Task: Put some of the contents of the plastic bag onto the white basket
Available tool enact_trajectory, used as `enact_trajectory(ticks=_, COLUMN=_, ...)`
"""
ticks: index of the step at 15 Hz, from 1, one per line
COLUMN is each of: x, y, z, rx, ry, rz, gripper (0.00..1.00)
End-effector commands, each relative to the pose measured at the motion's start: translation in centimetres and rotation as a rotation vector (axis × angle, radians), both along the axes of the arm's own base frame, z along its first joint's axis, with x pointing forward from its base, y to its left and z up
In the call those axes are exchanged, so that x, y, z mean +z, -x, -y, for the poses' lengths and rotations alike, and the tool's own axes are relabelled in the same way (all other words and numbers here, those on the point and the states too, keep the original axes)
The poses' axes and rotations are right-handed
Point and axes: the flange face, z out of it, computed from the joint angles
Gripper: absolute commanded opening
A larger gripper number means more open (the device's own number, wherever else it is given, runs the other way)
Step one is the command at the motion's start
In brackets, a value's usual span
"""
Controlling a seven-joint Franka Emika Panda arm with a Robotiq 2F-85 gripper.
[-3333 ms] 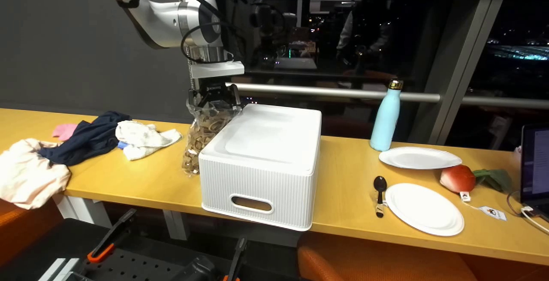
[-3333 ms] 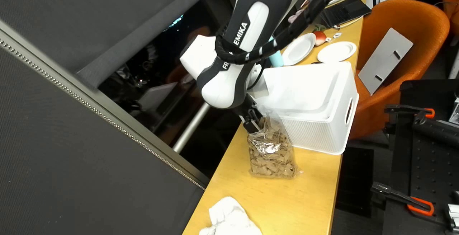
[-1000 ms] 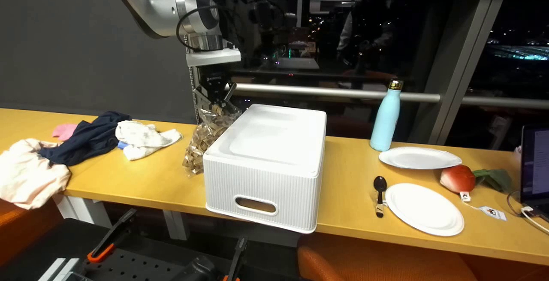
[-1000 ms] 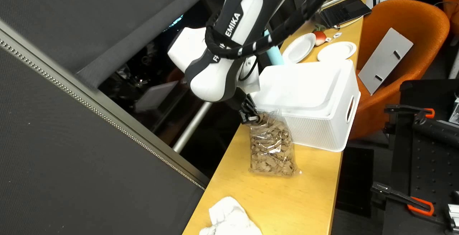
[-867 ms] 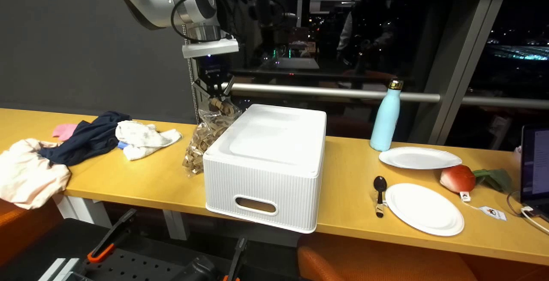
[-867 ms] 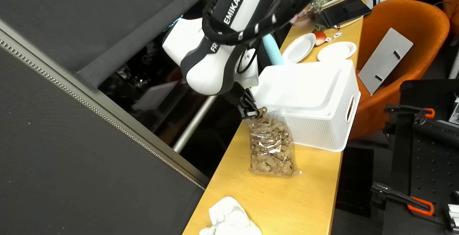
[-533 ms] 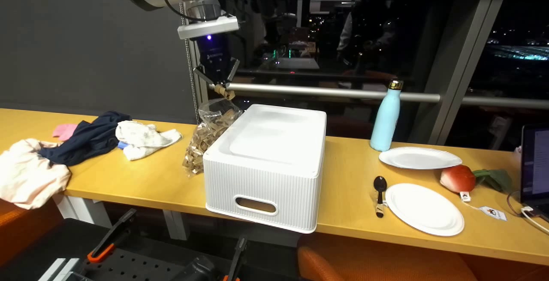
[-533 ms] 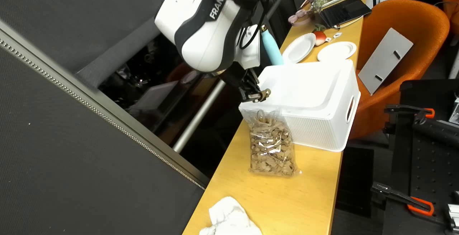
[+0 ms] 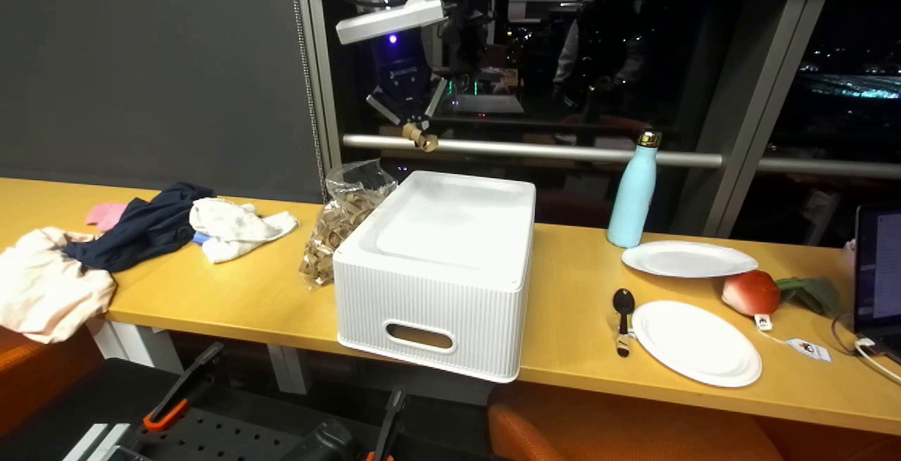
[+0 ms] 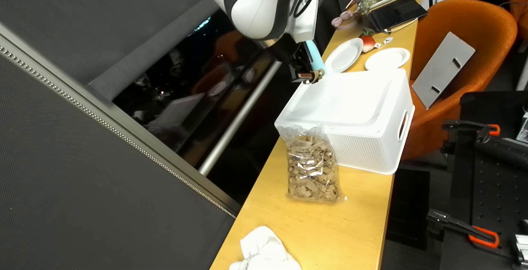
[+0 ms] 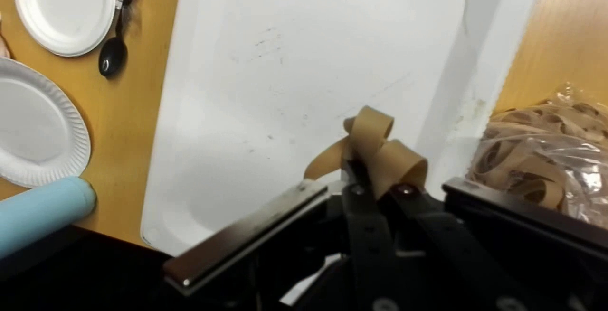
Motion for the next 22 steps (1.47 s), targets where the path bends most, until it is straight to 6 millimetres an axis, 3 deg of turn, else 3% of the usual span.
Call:
enact_trajectory(ticks=1, x=-2.3, y=-1.3, z=1.4, rx=-0.024, ry=-0.011, rz=0.018, gripper=0.01)
enact_trajectory(ticks=7, x=-7.5, y=-2.1, z=2.1, rx=-0.036, ry=-0.017, rz=-0.025, gripper=0.01)
enact_trajectory(ticks=8, x=-8.0, y=-2.1, z=2.3, rx=-0.043, ry=-0.018, rz=-0.028, gripper=0.08)
enact_trajectory(ticks=9, x=-8.5, y=-2.2, z=2.5, rx=-0.046, ry=-0.02, rz=-0.031, gripper=0.28)
enact_trajectory(ticks=11, x=-9.1, y=-2.1, z=2.9, rx=-0.059, ry=-0.018, rz=-0.037, gripper=0.34)
enact_trajectory(ticks=15, x=-8.9, y=-1.6, z=2.3, rx=-0.062, ry=-0.019, rz=-0.037, gripper=0.62)
enact_trajectory(ticks=20, x=-7.8, y=-0.8, z=-1.1, rx=-0.03, ry=-0.018, rz=-0.022, gripper=0.98)
enact_trajectory(ticks=22, x=-7.0, y=-0.8, z=-3.3, rx=-0.006, ry=-0.022, rz=-0.009, gripper=1.0)
